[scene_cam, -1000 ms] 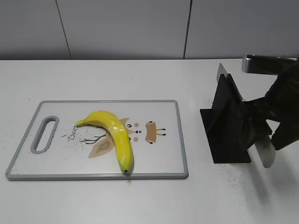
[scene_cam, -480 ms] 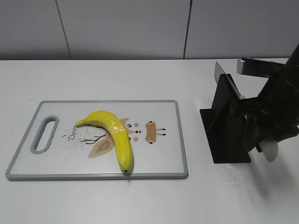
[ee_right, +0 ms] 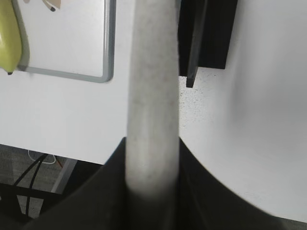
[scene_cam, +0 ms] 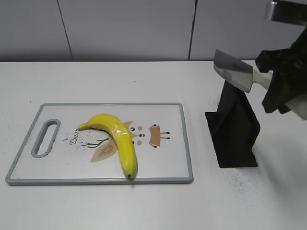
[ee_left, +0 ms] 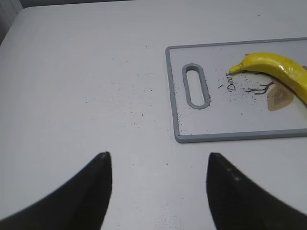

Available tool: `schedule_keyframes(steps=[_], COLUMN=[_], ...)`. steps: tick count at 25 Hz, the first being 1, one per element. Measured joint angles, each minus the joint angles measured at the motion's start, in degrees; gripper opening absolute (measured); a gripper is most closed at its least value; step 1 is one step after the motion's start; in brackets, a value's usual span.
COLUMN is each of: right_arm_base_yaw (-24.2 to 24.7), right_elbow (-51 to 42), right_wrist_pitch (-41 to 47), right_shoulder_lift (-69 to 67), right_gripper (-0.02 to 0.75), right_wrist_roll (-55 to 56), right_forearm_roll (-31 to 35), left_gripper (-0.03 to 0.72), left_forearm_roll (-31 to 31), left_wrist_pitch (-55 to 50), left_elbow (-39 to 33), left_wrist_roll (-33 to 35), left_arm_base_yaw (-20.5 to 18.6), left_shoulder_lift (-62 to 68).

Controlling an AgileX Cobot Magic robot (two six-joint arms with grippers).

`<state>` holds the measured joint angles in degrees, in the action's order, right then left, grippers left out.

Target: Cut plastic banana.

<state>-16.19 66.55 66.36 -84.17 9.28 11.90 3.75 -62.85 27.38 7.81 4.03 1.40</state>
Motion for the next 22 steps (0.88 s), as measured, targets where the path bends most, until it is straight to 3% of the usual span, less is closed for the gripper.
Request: schedule_keyframes(steps=[22], right_arm_base_yaw=[0.0], right_elbow=[10.0], right_wrist_pitch=[3.7], right_shoulder_lift=[4.3], right_gripper=[0.165], right_wrist_roll=[-0.4], right_forearm_roll=[-4.8], left_gripper=[0.585], left_forearm_roll=[0.0], left_wrist_pitch=[1.0], left_elbow=[1.1], left_wrist_roll=[1.1], left_arm_base_yaw=[0.0], left_shoulder_lift=[2.4])
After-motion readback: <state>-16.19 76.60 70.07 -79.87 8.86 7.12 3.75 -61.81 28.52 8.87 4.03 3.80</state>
